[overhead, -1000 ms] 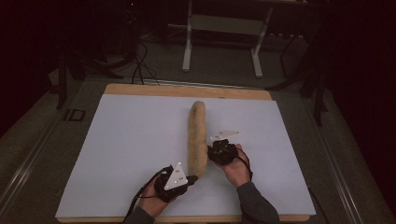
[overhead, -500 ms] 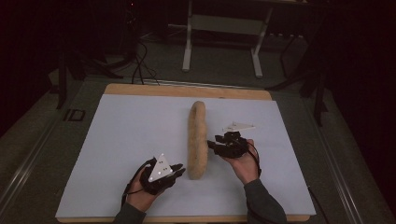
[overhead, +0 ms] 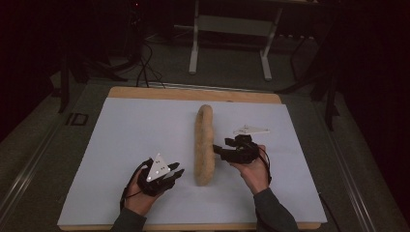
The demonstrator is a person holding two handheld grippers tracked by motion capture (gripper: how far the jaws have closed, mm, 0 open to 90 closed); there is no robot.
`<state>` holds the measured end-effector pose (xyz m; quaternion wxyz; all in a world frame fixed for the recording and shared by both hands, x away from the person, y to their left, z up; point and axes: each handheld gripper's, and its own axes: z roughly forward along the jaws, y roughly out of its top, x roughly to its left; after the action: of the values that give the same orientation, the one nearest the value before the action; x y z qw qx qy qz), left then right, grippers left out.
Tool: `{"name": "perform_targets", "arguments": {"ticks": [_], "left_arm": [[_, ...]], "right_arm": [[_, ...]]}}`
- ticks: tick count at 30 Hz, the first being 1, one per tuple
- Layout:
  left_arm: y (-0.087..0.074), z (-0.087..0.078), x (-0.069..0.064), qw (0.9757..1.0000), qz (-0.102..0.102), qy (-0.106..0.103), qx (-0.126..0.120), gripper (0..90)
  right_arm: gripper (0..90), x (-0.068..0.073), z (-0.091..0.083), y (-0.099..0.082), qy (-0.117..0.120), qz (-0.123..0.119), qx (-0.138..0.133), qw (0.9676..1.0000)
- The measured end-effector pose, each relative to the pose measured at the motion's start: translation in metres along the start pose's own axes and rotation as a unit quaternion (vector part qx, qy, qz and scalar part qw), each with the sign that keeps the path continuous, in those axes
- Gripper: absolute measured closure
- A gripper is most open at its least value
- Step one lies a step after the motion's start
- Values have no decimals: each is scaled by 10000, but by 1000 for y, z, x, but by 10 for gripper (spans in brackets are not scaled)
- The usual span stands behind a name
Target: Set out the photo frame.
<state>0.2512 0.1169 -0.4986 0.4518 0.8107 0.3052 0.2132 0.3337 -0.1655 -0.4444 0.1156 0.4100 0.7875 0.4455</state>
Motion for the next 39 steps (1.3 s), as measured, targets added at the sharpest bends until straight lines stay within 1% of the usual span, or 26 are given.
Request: {"name": "perform_targets", "arguments": {"ticks": [3, 8, 10, 12, 14, 16, 19, 20, 22, 23, 25, 30, 31, 35, 39], "left_arm": [[-1, 1, 2, 10000, -16, 48, 40, 696], [-2, 1, 5, 9999, -58, 101, 76, 686], [-3, 1, 6, 9998, -106, 117, 74, 682], [-3, 0, 7, 9998, -103, 143, 83, 682], [-3, 0, 7, 9998, -105, 161, 89, 680], [-3, 1, 8, 9998, -102, 166, 101, 677], [-4, 1, 8, 9997, -108, 173, 120, 673], [-4, 1, 8, 9997, -103, 172, 125, 672], [-4, 1, 8, 9997, -108, 174, 122, 672], [-4, 1, 8, 9997, -107, 178, 125, 671], [-4, 1, 8, 9997, -109, 179, 127, 670], [-4, 2, 9, 9997, -118, 180, 149, 665], [-4, 2, 9, 9997, -118, 179, 154, 664], [-5, 2, 9, 9996, -126, 186, 150, 663], [-5, 2, 10, 9996, -138, 195, 148, 663]], "right_arm": [[378, 3, -2, 0, 152, -42, -61, 9999], [335, 11, -4, 0, 363, -73, -55, 9993], [308, 15, -3, -1, 388, -109, -37, 9992], [295, 19, -1, -2, 367, -122, 14, 9993], [270, 22, 2, -4, 396, -95, 70, 9991], [228, 24, 5, -6, 394, -89, 130, 9991], [143, 29, 11, -11, 378, -156, 253, 9988], [131, 31, 12, -12, 382, -197, 284, 9987], [122, 33, 14, -14, 402, -220, 302, 9985], [117, 37, 18, -17, 362, -285, 350, 9983], [113, 39, 21, -20, 327, -299, 398, 9982], [130, 43, 29, -27, 269, -348, 578, 9974], [135, 44, 31, -28, 223, -359, 617, 9972], [147, 46, 36, -32, 151, -363, 672, 9970], [169, 47, 38, -33, 139, -396, 695, 9967]]}}
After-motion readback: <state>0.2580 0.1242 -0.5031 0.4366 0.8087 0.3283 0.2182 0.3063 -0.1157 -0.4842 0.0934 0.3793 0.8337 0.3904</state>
